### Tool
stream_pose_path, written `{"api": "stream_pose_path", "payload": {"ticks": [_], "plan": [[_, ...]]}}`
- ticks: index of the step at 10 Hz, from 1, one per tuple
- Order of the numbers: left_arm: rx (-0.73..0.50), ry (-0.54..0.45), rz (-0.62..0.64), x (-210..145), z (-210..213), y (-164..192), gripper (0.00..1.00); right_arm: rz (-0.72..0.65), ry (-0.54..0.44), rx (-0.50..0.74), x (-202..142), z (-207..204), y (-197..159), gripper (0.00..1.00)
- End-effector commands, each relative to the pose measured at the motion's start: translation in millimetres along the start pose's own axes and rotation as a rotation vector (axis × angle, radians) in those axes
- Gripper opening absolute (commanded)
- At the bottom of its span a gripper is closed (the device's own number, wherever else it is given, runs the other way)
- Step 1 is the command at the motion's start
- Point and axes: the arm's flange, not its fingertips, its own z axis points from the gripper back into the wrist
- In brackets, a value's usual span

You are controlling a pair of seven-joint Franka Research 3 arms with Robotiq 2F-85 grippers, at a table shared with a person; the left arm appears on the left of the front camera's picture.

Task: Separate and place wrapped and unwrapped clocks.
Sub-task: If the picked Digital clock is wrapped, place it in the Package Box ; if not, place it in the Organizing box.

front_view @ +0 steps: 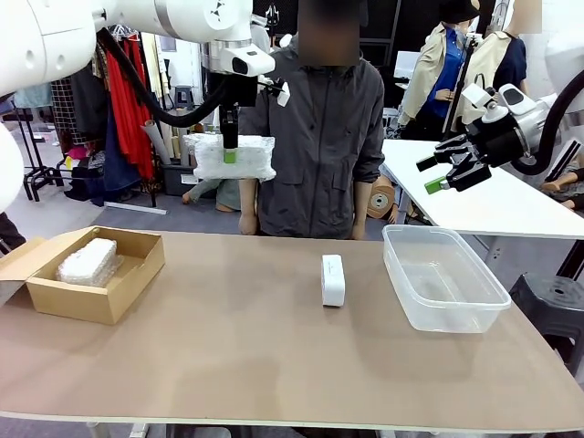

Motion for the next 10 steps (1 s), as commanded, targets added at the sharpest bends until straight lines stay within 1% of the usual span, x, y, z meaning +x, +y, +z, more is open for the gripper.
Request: {"api": "stream_pose_path", "payload": {"ticks": [1, 3, 4, 6, 7, 8, 9, 10], "plan": [[0.026, 0.057, 0.306, -26, 4, -6, 0.0, 0.003, -0.002, 0.0, 2, 1, 1, 1.0], [0.006, 0.035, 0.535, -62, -4, -12, 0.0, 0.003, -0.002, 0.0, 2, 1, 1, 1.0], [0.0, 0.069, 0.644, -84, -17, -9, 0.0, 0.003, -0.002, 0.0, 2, 1, 1, 1.0], [-0.05, 0.073, 0.81, -119, -47, -7, 0.0, 0.003, -0.002, 0.0, 2, 1, 1, 1.0], [-0.07, 0.099, 0.867, -134, -61, -3, 0.0, 0.003, -0.002, 0.0, 2, 1, 1, 1.0], [-0.036, 0.135, 0.979, -144, -72, -7, 0.0, 0.003, -0.002, 0.0, 2, 1, 1, 1.0], [-0.043, 0.146, 1.023, -151, -82, -6, 0.0, 0.003, -0.002, 0.0, 2, 1, 1, 1.0], [-0.025, 0.163, 1.036, -165, -92, 0, 0.0, 0.003, -0.002, 0.0, 2, 1, 1, 1.0]]}}
